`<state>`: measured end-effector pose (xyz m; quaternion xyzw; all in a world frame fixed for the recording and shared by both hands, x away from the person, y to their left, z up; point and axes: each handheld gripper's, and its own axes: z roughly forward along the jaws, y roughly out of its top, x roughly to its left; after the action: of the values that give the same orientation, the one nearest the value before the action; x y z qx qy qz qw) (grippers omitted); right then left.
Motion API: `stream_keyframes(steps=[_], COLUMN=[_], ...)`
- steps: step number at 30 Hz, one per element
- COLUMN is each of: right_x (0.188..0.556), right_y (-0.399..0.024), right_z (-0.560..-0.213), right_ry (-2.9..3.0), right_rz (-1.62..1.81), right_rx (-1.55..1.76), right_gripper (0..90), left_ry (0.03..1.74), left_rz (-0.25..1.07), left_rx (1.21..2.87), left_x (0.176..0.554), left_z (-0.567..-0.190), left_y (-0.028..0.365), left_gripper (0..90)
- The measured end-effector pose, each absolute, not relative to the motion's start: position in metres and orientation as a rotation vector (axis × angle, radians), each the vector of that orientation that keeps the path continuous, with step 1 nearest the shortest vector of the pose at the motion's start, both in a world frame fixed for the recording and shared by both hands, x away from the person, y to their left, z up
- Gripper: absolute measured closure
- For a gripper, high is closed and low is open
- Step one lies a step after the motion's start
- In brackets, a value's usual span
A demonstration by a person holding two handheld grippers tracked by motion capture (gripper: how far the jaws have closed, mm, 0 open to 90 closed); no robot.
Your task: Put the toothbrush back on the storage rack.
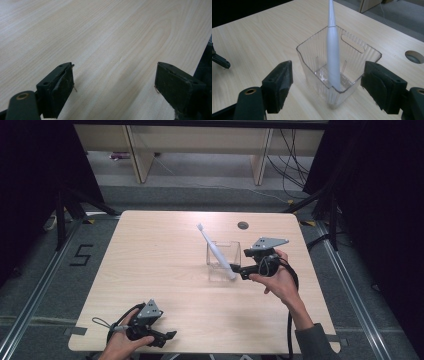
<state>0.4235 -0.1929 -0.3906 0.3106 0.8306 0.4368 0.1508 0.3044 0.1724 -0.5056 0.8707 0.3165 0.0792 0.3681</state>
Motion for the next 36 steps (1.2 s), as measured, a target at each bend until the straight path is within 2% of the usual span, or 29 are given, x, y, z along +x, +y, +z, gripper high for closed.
stream_keyframes(steps=[36], right_x=[0.389], right_y=[-0.215], right_z=[-0.408], right_ry=[2.392], right_rz=[1.227], right_rx=[0.916], right_gripper=[22.8], left_ry=[0.808], left_rz=[0.206], left_rx=[2.24], left_x=[0.304], left_z=[-0.505], left_y=[0.172], left_gripper=[14.9])
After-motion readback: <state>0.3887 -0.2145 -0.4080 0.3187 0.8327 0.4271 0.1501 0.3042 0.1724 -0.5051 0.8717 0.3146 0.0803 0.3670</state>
